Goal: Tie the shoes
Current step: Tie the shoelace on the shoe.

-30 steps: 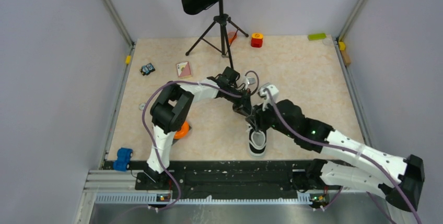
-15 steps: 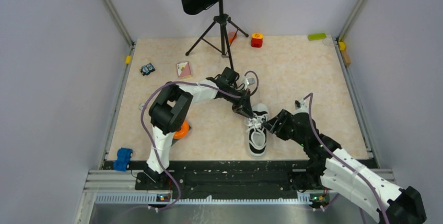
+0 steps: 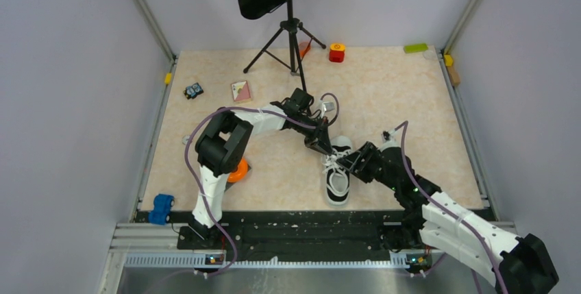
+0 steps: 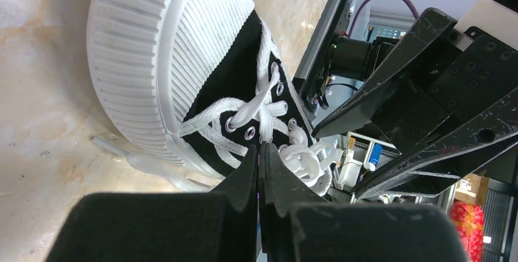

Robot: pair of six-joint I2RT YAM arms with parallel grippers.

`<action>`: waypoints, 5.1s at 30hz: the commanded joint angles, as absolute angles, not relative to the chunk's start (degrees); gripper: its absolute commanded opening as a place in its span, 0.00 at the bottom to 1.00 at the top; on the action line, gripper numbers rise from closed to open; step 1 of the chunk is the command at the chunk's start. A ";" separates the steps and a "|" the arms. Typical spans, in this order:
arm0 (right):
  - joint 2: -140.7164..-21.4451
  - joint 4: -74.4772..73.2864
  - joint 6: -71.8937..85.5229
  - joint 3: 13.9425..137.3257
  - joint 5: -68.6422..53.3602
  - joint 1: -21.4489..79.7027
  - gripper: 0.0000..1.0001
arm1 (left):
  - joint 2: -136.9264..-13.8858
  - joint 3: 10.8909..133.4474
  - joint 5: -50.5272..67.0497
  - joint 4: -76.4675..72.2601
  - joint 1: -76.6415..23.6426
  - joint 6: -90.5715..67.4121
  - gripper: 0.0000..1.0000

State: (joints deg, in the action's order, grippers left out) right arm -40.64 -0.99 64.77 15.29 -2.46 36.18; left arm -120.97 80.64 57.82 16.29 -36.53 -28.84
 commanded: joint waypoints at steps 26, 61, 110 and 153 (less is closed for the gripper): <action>-43.76 2.55 64.44 15.27 -0.40 35.60 0.10 | -117.33 80.99 58.63 13.83 -36.91 -29.79 0.00; -34.91 -7.82 64.07 13.70 5.14 35.21 0.00 | -104.02 70.78 49.58 24.10 -33.78 -22.99 0.00; -31.01 -12.56 60.92 12.39 4.97 31.44 0.00 | -103.72 70.44 53.26 28.04 -31.11 -19.12 0.00; -27.09 -15.38 59.95 11.07 4.43 29.23 0.00 | -104.32 68.44 53.85 30.17 -29.62 -16.11 0.00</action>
State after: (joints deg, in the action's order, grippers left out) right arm -27.64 -14.92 60.25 11.00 3.14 30.20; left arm -106.28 67.99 53.74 28.01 -30.28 -18.44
